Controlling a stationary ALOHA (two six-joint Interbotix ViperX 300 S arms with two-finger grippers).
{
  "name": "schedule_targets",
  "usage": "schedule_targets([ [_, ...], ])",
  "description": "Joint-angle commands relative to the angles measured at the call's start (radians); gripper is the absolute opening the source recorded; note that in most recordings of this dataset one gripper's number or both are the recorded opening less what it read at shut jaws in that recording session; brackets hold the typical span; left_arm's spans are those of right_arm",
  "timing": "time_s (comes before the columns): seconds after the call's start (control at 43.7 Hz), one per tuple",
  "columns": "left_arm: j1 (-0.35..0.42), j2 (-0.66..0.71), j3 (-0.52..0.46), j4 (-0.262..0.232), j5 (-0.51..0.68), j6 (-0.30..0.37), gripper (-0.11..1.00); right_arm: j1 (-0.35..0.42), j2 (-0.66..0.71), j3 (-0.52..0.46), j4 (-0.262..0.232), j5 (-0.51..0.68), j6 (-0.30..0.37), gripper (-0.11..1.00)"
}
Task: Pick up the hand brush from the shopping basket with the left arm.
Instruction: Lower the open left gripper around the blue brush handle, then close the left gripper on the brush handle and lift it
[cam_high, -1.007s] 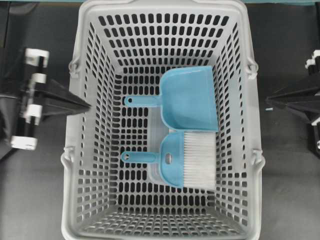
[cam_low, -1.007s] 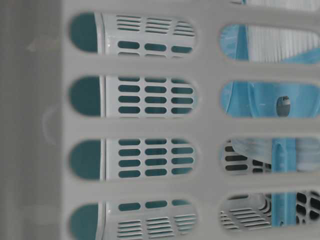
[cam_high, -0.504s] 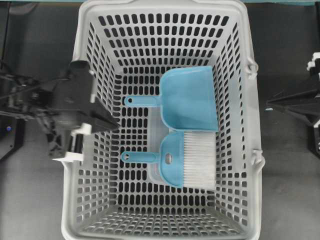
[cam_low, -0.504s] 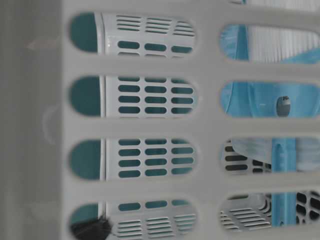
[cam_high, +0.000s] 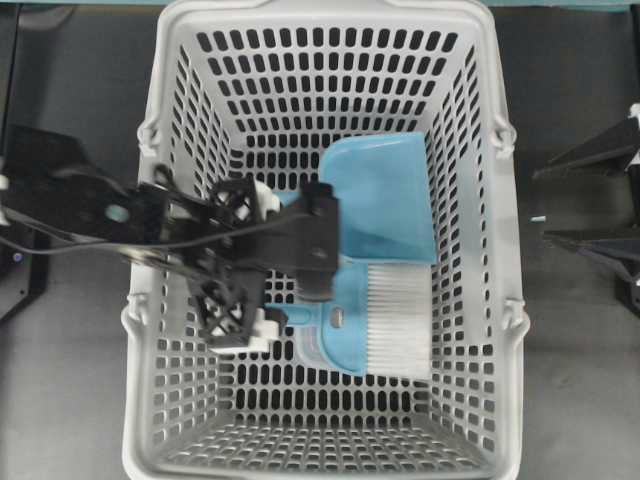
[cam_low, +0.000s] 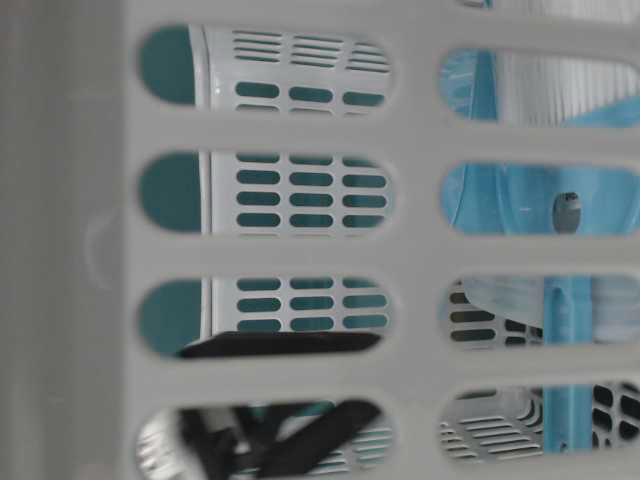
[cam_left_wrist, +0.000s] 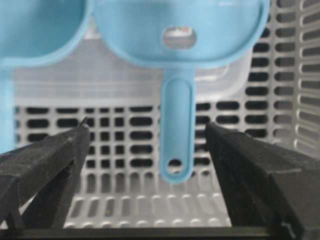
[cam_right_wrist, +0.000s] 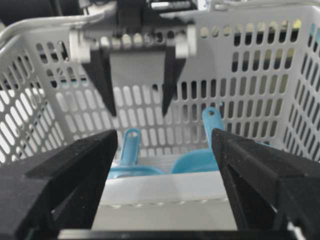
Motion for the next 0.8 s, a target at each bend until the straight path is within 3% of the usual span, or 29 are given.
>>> schedule_targets([
  [0.0, -0.021, 0.046, -0.035, 0.002, 0.025, -0.037, 0.90, 0.002, -0.002, -0.020, 0.003, -0.012, 0.009, 0.73],
  [0.435, -0.049, 0.133, -0.012, 0.003, 0.034, -0.054, 0.90, 0.006, -0.025, -0.006, 0.003, -0.012, 0.020, 0.73],
  [0.778, -0.046, 0.236, 0.025, 0.002, -0.032, -0.052, 0.90, 0.006, -0.026, 0.014, 0.003, -0.017, 0.020, 0.73],
])
